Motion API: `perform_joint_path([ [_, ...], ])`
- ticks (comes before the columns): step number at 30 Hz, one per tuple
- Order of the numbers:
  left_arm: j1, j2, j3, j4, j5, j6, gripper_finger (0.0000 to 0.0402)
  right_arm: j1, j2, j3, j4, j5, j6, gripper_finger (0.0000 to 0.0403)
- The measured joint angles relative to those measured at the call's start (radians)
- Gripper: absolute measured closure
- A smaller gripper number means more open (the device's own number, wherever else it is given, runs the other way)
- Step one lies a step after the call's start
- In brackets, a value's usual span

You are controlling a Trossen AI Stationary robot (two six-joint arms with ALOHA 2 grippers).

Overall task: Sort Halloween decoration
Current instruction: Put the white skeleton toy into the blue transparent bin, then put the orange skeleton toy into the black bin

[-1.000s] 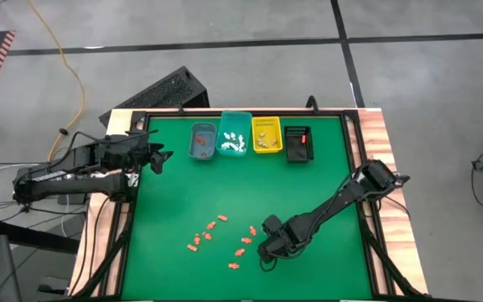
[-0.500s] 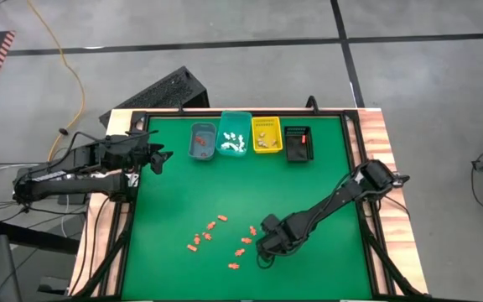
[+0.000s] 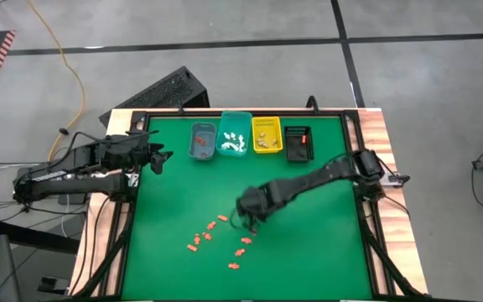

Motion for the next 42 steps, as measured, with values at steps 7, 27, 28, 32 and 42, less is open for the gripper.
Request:
perform_joint_path([
  [7, 0.000, 0.000, 0.000, 0.000, 0.000, 0.011, 0.0141, -0.200, 0.000, 0.087, 0.122, 0.077, -0.187, 0.0398],
  [27, 0.000, 0.000, 0.000, 0.000, -0.013, 0.015, 0.0141, -0.521, 0.004, 0.136, 0.406, 0.084, -0.362, 0.0350],
  [28, 0.000, 0.000, 0.000, 0.000, -0.019, 0.015, 0.0141, -0.526, 0.004, 0.136, 0.407, 0.084, -0.365, 0.0337],
  [32, 0.000, 0.000, 0.000, 0.000, -0.039, 0.015, 0.0141, -0.542, 0.004, 0.136, 0.407, 0.085, -0.374, 0.0291],
  [42, 0.000, 0.000, 0.000, 0.000, -0.053, 0.015, 0.0141, -0.532, 0.004, 0.136, 0.382, 0.000, -0.456, 0.0249],
])
